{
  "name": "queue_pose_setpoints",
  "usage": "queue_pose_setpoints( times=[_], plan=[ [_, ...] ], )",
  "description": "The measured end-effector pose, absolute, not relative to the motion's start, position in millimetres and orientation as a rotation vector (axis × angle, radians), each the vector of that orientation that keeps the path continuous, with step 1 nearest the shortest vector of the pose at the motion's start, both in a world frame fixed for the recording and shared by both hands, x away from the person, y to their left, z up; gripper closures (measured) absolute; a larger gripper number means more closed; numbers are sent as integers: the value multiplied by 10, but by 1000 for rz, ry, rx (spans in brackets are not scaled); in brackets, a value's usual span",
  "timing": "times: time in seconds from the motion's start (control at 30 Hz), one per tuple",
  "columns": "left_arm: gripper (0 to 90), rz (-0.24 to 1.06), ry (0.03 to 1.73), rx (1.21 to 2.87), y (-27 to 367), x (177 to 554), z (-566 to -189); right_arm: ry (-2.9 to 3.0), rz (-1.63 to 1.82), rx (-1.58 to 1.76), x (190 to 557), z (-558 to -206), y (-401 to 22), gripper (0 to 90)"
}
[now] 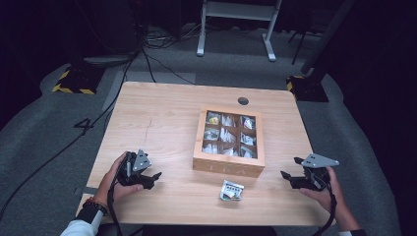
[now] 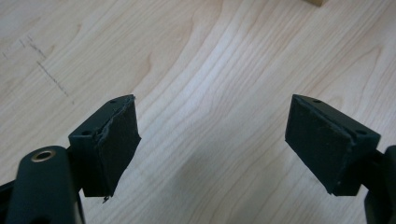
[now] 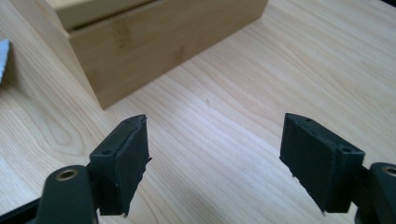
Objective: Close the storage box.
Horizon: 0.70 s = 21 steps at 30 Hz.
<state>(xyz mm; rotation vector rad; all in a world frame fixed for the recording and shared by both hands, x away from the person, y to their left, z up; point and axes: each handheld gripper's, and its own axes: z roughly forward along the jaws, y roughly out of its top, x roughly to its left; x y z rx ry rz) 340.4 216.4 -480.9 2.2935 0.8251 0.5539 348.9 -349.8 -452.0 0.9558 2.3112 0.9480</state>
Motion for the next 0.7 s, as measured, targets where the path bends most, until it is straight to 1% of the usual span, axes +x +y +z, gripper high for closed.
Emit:
queue_pose_setpoints(
  times=[0.2,0.27,0.4,0.5,0.57,0.7],
  plan=[
    [174,541,867,2293,2298,3402,-4893,2309,960,1018,3457,-4655,-3643,232],
    [175,519,909,2303,2373,3420,-4950,2309,956,1038,3437,-4705,-3685,233],
    [175,491,934,2269,2456,3405,-4988,2307,975,1069,3395,-4779,-3754,232],
    [176,447,960,2218,2519,3377,-5031,2303,988,1104,3370,-4834,-3807,231],
    [175,380,1004,2189,2566,3376,-5048,2290,1002,1132,3355,-4874,-3839,233],
    [174,393,1024,2184,2581,3357,-5047,2272,1042,1199,3337,-4966,-3912,231]
  ],
)
